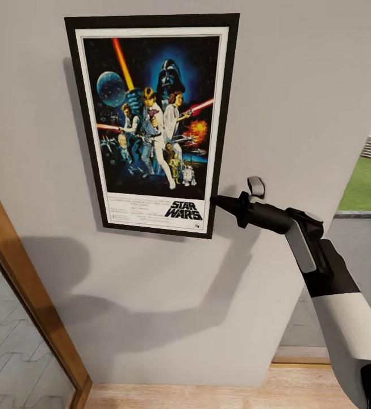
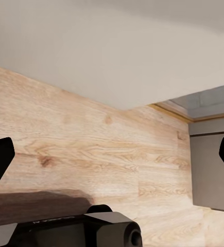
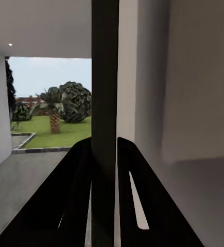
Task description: Pick up the poster from the kitchen countertop and hang it on one of the wall nails in the kitchen.
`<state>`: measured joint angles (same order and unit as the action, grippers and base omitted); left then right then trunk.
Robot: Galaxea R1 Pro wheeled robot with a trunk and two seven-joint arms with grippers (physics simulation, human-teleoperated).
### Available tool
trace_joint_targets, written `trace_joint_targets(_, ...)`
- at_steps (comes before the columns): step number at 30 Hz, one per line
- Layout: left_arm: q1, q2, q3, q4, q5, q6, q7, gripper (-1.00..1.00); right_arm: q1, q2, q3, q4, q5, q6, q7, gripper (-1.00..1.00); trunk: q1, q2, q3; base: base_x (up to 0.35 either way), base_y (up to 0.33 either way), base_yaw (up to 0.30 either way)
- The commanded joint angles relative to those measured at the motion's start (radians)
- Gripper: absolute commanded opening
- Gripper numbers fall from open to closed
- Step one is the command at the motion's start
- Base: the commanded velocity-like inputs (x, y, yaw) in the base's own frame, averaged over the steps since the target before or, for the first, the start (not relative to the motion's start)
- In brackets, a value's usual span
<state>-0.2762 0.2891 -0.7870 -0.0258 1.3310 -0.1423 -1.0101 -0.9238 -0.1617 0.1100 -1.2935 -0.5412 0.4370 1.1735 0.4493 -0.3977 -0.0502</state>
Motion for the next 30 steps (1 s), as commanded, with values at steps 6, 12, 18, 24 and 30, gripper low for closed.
trace_joint_targets(6,-0.001,0.0,-0.008,0.0,0.005,-0.008,-0.001,1.0,-0.001,-0.001,0.002,0.002,-0.011,0.012,0.002,-1.0,0.001,-0.002,-0.002,0.0,0.0,0.0)
trace_joint_targets(12,0.0,0.001,-0.008,0.0,0.005,-0.008,-0.001,1.0,-0.001,-0.001,0.002,0.002,-0.012,0.012,0.002,-1.0,0.001,-0.002,-0.002,0.0,0.0,0.0)
trace_joint_targets(18,-0.001,0.001,-0.008,0.0,0.005,-0.008,-0.001,1.0,-0.001,-0.001,0.002,0.002,-0.012,0.012,0.002,-1.0,0.001,-0.002,-0.002,0.006,0.006,0.0)
trace_joint_targets(24,0.0,0.001,-0.008,0.0,0.005,-0.008,-0.001,1.0,-0.001,-0.001,0.002,0.003,-0.012,0.012,0.002,-1.0,0.001,-0.002,-0.002,0.002,0.003,0.0)
trace_joint_targets(30,0.0,0.001,-0.008,0.0,0.005,-0.008,-0.001,1.0,-0.001,-0.001,0.002,0.003,-0.012,0.012,0.002,-1.0,0.001,-0.002,-0.002,0.0,0.076,0.0)
